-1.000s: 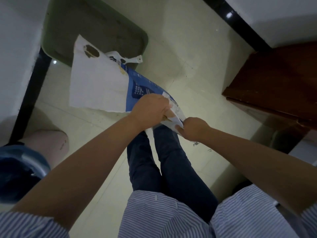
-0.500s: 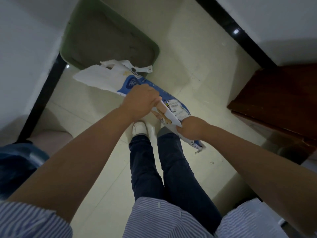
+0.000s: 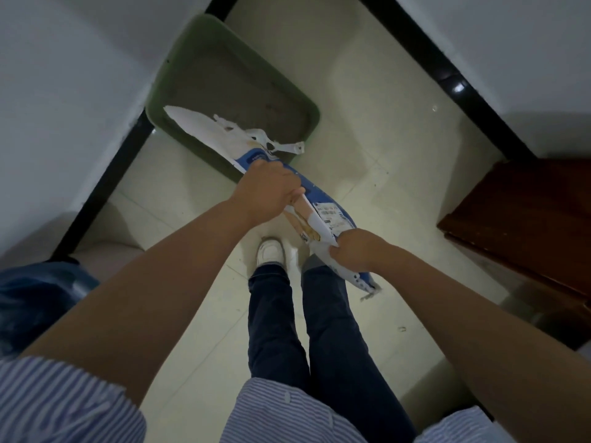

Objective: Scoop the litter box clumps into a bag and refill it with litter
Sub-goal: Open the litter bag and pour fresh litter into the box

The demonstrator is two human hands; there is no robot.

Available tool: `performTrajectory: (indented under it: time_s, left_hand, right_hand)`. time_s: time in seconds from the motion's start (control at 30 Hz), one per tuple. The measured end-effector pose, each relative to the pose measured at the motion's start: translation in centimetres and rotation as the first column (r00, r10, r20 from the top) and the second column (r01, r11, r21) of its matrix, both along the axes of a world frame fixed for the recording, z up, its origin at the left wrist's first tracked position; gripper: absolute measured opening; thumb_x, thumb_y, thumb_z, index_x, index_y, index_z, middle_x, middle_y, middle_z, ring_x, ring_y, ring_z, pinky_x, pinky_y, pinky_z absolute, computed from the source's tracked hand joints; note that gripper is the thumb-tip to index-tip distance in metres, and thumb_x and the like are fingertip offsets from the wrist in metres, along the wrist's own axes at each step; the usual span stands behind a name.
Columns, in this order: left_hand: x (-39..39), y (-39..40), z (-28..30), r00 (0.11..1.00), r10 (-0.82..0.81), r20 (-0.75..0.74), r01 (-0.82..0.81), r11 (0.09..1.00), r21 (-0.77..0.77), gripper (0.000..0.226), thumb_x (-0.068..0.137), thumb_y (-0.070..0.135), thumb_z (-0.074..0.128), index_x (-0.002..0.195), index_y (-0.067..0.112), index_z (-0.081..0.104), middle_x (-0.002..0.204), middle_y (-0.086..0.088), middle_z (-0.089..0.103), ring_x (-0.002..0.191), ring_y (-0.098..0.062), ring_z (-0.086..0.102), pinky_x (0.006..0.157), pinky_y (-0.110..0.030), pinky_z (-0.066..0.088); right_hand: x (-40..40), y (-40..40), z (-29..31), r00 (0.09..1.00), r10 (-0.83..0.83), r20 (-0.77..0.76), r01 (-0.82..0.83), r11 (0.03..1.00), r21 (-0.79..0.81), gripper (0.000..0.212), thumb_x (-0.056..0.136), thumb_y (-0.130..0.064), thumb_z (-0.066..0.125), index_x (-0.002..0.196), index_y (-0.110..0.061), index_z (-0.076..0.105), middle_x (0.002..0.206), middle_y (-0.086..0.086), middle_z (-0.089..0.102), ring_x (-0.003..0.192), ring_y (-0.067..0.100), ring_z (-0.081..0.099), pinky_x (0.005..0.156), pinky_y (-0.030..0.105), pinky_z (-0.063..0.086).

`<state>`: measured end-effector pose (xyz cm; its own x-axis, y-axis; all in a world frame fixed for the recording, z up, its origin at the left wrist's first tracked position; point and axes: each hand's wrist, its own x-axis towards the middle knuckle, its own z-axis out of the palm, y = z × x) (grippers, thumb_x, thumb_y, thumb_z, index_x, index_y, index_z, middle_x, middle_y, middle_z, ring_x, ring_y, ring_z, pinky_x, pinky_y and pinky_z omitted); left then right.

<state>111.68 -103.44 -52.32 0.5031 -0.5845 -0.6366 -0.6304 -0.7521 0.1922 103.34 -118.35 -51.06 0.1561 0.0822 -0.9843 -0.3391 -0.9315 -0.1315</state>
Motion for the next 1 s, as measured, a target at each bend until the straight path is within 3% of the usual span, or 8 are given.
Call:
performTrajectory:
  time_s: [0.33,0.63,1.0]
  left_hand:
    - [0.1,0.8,0.2,1.0,0.027,0.016,-0.026,0.998,-0.066,0.032,0.103,0.022,0.029,0.118,0.015,0.056,0.121,-0.002,0.057,0.114,-0.021,0.046,0.095,-0.031,0.031]
    - [1.9,1.6,1.6,0.986,0.165,-0.007,-0.165,0.986,-0.015,0.034,0.101,0.028,0.03,0.113,0.013,0.058,0.113,-0.005,0.059,0.112,-0.021,0.044,0.094,-0.031,0.031]
    - [2.3,2.4,1.9,0.975,0.223,-0.021,-0.222,0.975,0.017,0.037,0.102,0.031,0.025,0.116,0.016,0.055,0.121,0.0,0.054,0.122,-0.018,0.036,0.098,-0.028,0.021]
  right_hand:
    - [0.2,0.6,0.5,0.999,-0.039,0.006,0.039,0.999,-0.008,0.044,0.098,-0.025,0.034,0.133,0.001,0.042,0.136,0.018,0.048,0.125,0.031,0.045,0.102,0.031,0.036]
    - [2.5,1.9,1.1,0.996,-0.089,0.002,0.088,0.996,0.016,0.038,0.098,-0.021,0.034,0.127,-0.001,0.047,0.132,0.016,0.05,0.123,0.028,0.045,0.101,0.029,0.036]
    - [3.7,2.3,0.8,0.997,-0.074,0.001,0.074,0.997,-0.002,0.038,0.097,-0.02,0.035,0.129,-0.002,0.045,0.131,0.015,0.05,0.122,0.029,0.046,0.092,0.029,0.037]
